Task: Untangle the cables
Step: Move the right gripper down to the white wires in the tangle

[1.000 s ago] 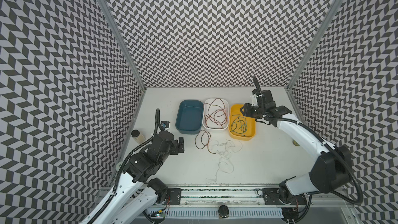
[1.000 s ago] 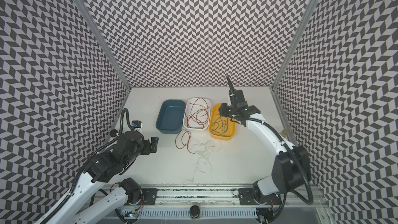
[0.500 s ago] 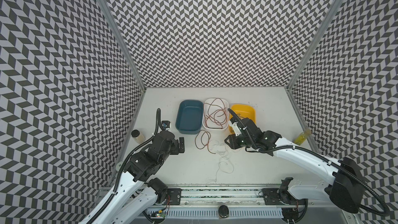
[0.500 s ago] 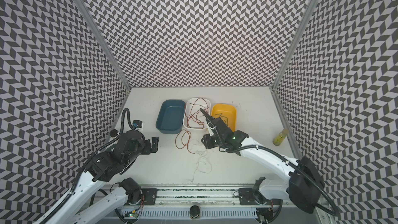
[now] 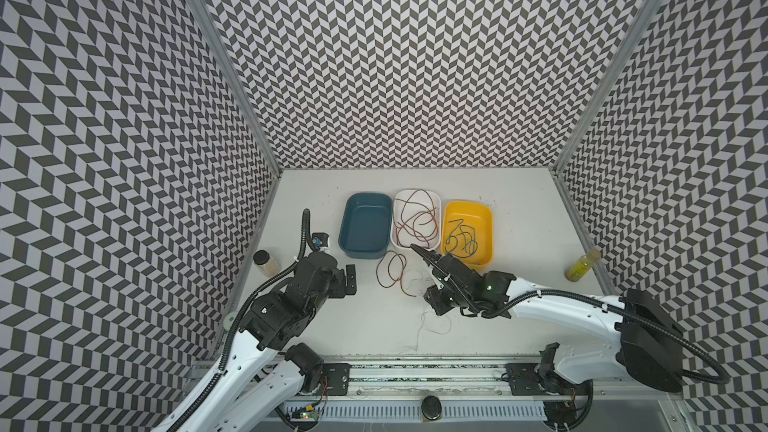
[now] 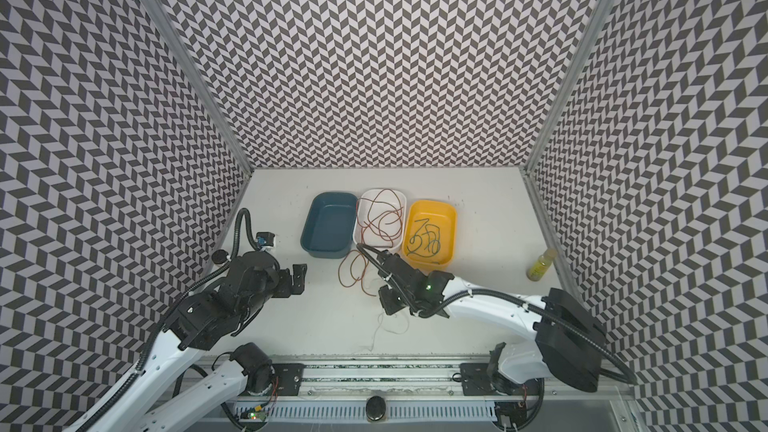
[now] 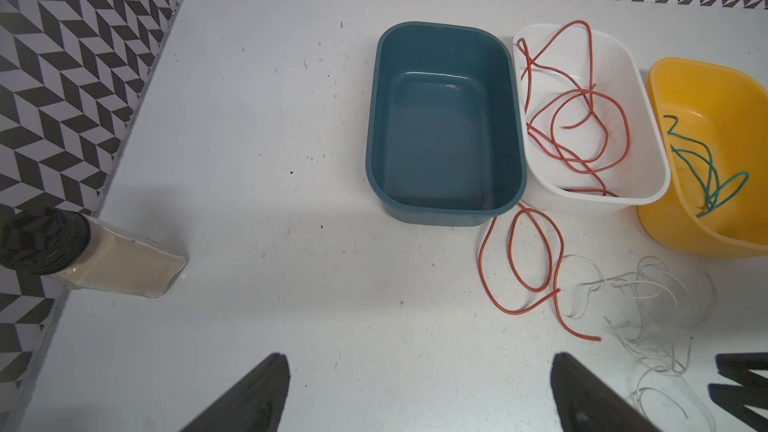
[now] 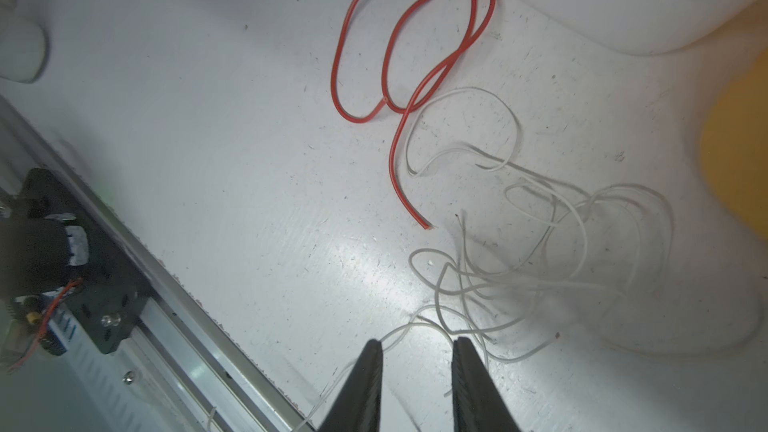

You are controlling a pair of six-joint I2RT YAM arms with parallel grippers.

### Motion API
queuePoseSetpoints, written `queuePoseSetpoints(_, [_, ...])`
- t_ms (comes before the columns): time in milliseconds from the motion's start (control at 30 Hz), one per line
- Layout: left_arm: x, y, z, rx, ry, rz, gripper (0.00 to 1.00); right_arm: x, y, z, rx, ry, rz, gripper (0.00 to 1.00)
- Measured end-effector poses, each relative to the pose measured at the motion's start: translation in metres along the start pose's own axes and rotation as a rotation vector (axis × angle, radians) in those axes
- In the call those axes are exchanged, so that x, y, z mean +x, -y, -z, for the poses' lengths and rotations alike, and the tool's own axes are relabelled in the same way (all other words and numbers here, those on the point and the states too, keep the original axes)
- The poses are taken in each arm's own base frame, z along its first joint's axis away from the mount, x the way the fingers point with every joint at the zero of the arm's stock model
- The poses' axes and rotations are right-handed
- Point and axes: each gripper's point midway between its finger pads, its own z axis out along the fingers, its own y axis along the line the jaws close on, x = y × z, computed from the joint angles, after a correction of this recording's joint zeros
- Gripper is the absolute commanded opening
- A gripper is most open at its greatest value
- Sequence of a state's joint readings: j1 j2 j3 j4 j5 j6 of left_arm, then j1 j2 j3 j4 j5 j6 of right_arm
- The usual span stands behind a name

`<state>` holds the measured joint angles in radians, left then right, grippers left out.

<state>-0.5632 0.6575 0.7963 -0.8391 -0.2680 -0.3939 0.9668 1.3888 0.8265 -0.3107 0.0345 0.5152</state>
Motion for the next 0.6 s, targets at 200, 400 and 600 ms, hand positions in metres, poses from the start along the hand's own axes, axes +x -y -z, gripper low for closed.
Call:
queuePoseSetpoints(200, [0.001,0.0,-0.001,-0.001,-0.005,-0.002,1.0,0.003,0.007,-0.008,0.038,-0.002,0.005,0.25])
queuePoseSetpoints(400, [0.001,0.001,-0.001,0.004,-0.008,-0.002,1.0,0.008,0.01,-0.017,0.054,-0.019,0.005,0.21])
queuePoseSetpoints(600, [0.001,0.001,-0.002,0.005,-0.009,-0.002,1.0,0.009,0.013,-0.018,0.065,-0.019,0.005,0.13])
